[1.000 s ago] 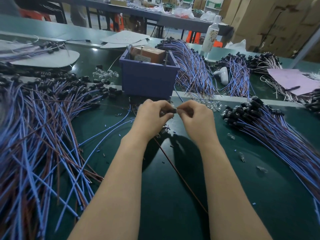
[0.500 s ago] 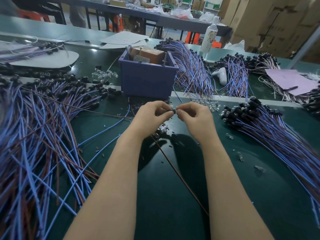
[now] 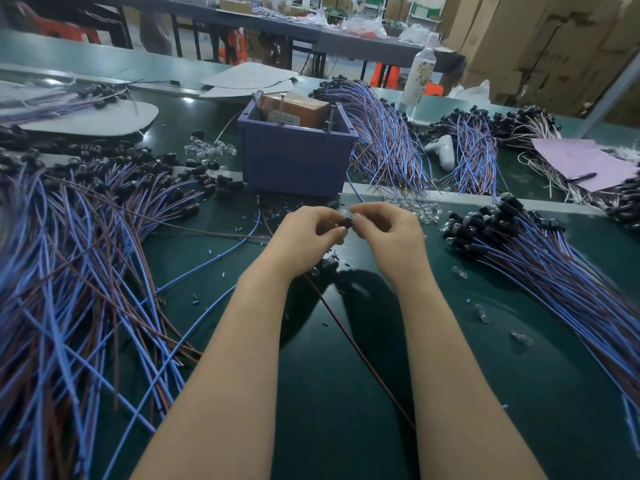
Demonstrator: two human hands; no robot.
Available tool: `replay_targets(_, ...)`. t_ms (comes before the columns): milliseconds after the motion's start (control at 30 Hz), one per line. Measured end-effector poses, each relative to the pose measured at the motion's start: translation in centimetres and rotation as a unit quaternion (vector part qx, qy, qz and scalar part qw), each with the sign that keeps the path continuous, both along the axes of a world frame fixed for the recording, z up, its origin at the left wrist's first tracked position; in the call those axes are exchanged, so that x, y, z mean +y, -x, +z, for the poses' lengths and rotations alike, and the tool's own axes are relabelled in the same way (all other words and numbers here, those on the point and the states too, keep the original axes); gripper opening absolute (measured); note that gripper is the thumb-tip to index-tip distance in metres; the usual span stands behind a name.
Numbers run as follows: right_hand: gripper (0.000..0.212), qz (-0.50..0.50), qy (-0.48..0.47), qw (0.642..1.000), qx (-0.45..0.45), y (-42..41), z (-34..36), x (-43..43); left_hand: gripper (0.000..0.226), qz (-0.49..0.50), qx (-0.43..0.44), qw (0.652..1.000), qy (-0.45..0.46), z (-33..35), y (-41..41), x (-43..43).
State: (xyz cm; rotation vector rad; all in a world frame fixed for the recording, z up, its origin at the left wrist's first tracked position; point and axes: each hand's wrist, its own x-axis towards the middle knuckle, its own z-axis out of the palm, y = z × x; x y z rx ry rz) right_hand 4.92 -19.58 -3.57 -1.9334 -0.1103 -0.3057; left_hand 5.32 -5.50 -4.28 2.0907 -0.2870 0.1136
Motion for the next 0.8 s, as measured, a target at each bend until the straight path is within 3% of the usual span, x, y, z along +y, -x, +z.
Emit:
replay_targets(167,0.010,-0.030,0.000,0.999,-0.040,0.2,0.1,0.5,0.014,0.042,-0.059,0.997,-0.011,0.0,-0.3,0.0)
replay_targets(333,0.020,-0.041,-0.052,0.997,-0.041,0.4,0.4,0.7,0.017,0.063,-0.059,0.992,0.088,0.1,-0.3,0.2)
replay_targets(800,0.010,-0.007,0.062,0.991,-0.121,0.8,0.7,1.5,0.022,0.029,-0.028,0.992,0.119,0.2,-0.2,0.3)
